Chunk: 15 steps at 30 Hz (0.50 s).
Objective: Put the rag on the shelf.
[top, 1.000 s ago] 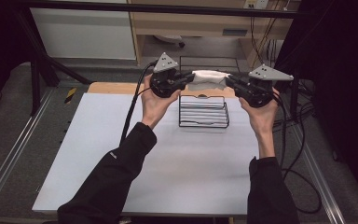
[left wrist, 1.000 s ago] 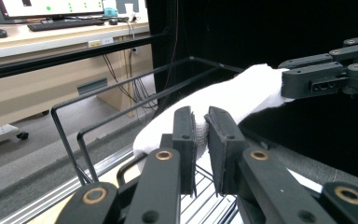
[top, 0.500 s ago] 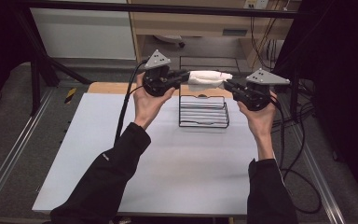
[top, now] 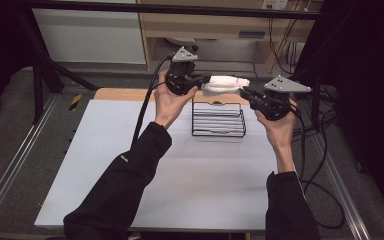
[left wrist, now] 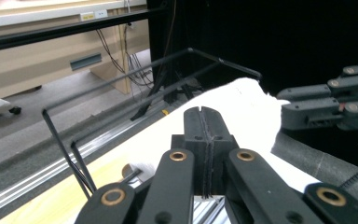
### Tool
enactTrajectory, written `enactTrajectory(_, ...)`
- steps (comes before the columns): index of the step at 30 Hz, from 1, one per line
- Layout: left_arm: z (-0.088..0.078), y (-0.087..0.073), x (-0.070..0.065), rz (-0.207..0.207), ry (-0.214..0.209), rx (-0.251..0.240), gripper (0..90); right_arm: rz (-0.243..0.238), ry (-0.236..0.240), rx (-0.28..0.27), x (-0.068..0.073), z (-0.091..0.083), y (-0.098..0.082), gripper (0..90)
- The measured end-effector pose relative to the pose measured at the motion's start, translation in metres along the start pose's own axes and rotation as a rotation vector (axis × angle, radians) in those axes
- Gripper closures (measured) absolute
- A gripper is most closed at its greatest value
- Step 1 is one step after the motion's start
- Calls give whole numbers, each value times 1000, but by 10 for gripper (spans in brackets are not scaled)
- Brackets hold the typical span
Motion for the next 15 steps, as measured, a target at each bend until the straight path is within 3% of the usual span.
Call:
enactTrajectory(7, 0, -18, -5, 8, -17, 11, 897, -6, 1, 8, 2, -1, -2, 816)
enactTrajectory(15, 4, -25, -3, 6, -9, 24, 897, 0, 7, 3, 5, -3, 1, 753)
Point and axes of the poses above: each handheld gripper's, and its own axes: z roughly forward along the jaws, y roughly out of its top, x roughly to its left, the point moved 10 cm from there along z, roughly forward along the jaws, and after that the axes turned 8 degrees about y, right-handed, at the moved point
